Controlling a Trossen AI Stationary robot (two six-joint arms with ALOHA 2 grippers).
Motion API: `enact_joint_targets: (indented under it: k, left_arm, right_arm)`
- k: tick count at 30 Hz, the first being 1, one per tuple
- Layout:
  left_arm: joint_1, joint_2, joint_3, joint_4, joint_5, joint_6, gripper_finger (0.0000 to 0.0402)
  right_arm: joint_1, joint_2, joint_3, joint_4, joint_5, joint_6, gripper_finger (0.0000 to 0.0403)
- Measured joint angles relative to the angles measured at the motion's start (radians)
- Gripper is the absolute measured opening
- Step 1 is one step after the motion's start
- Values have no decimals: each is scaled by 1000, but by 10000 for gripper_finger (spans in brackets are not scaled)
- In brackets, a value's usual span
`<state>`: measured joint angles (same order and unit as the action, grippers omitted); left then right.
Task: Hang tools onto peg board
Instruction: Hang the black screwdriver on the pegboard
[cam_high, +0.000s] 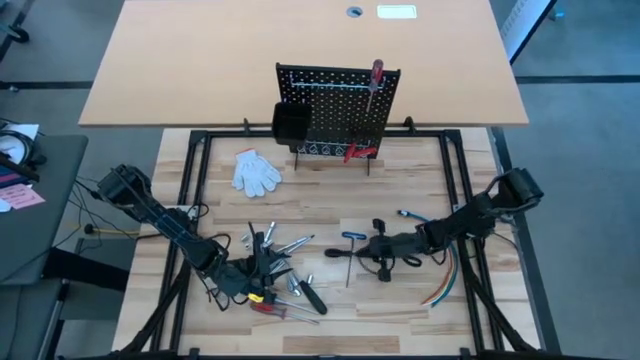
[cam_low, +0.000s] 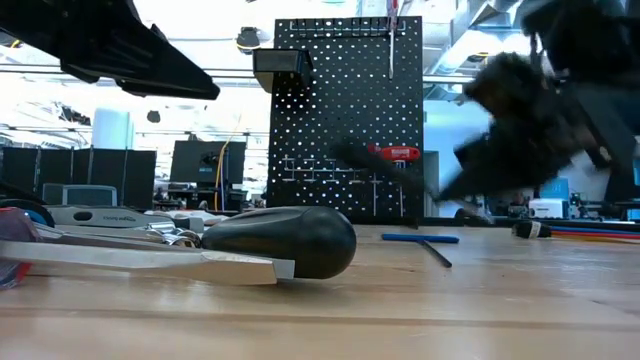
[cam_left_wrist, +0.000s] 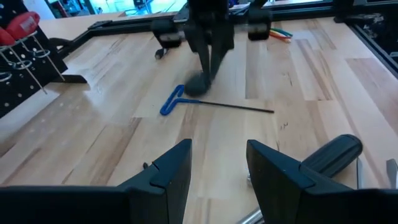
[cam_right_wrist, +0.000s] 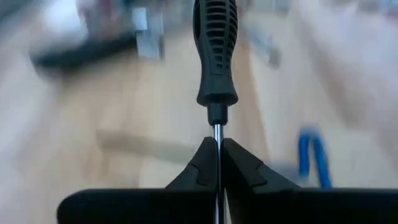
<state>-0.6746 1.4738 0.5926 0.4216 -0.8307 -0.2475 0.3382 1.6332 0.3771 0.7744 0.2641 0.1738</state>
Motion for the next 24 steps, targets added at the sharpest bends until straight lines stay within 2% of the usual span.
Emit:
enact_joint_targets:
  k: [3,8,13,18,24]
  left_arm:
    - [0,0,0,7,0,26,150]
    - [16,0,0,82,22,173,150]
    - [108,0,0,155,278,252,150]
    - [219,0,0,258,344,314,154]
    - [365,0,1,400,548,332,199]
  right_arm:
    - [0,0,-1,105,26,-3,12]
    - [-1,-1,0,361,30,-29,12]
    - [0,-1,2,547,32,-90,13]
    - [8,-1,5,554,34,-107,13]
    - [40,-1,5,557,78,-156,13]
